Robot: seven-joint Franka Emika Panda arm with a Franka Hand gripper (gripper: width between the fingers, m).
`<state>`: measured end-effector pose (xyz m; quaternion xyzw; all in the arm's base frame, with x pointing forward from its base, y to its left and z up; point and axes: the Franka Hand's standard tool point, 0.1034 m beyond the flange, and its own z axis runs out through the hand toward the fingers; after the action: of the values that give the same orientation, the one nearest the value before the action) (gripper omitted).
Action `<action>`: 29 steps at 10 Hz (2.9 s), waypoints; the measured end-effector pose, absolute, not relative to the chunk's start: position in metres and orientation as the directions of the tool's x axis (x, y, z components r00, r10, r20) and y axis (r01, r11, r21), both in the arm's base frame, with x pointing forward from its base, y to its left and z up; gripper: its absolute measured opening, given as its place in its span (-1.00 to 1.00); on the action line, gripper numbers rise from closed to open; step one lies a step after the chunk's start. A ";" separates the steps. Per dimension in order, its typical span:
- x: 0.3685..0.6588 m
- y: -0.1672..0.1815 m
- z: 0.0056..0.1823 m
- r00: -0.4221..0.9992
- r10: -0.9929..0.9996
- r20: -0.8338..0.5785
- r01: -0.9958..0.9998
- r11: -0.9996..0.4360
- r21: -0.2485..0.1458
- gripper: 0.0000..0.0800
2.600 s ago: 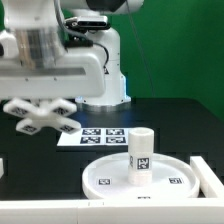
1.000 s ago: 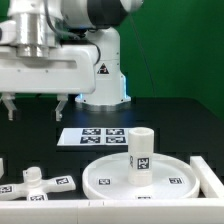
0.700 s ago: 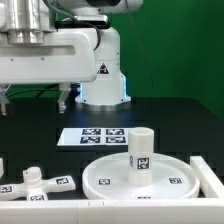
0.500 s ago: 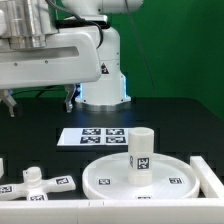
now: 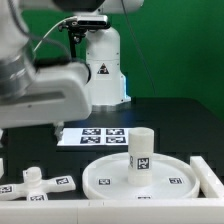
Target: Assemble round table
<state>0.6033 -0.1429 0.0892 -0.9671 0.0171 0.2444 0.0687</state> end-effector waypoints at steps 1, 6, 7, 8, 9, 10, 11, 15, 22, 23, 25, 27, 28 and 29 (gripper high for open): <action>0.604 -0.144 0.088 0.850 0.010 -0.526 -0.070 -0.989 -0.133 0.62; 0.579 -0.135 0.087 0.735 0.013 -0.678 -0.109 -0.985 -0.136 0.62; 0.586 -0.139 0.076 0.730 -0.017 -0.683 -0.126 -0.986 -0.110 0.62; 0.585 -0.135 0.076 0.721 -0.065 -0.690 -0.168 -0.982 -0.083 0.62; 0.576 -0.131 0.081 0.711 -0.097 -0.696 -0.245 -0.962 -0.117 0.62; 0.570 -0.134 0.081 0.704 -0.099 -0.703 -0.245 -0.963 -0.109 0.62; 0.570 -0.133 0.079 0.703 -0.098 -0.704 -0.243 -0.964 -0.108 0.62; 0.568 -0.146 0.056 0.674 -0.116 -0.730 -0.262 -0.961 -0.090 0.62; 0.563 -0.146 0.052 0.692 -0.133 -0.710 -0.275 -0.957 -0.088 0.62; 0.560 -0.148 0.047 0.666 -0.153 -0.730 -0.301 -0.951 -0.075 0.62; 0.572 -0.151 0.039 0.699 -0.170 -0.695 -0.303 -0.950 -0.072 0.62; 0.573 -0.148 0.033 0.716 -0.181 -0.674 -0.301 -0.951 -0.065 0.62; 0.574 -0.148 0.028 0.716 -0.180 -0.675 -0.299 -0.952 -0.063 0.62; 0.576 -0.149 0.026 0.722 -0.182 -0.667 -0.298 -0.953 -0.063 0.62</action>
Offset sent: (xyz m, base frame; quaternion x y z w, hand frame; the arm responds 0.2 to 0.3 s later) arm 0.0000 0.0000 0.0000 0.0000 -0.1296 0.0000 0.9916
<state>0.5759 -0.1494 0.0259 -0.9243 0.1298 0.3492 0.0830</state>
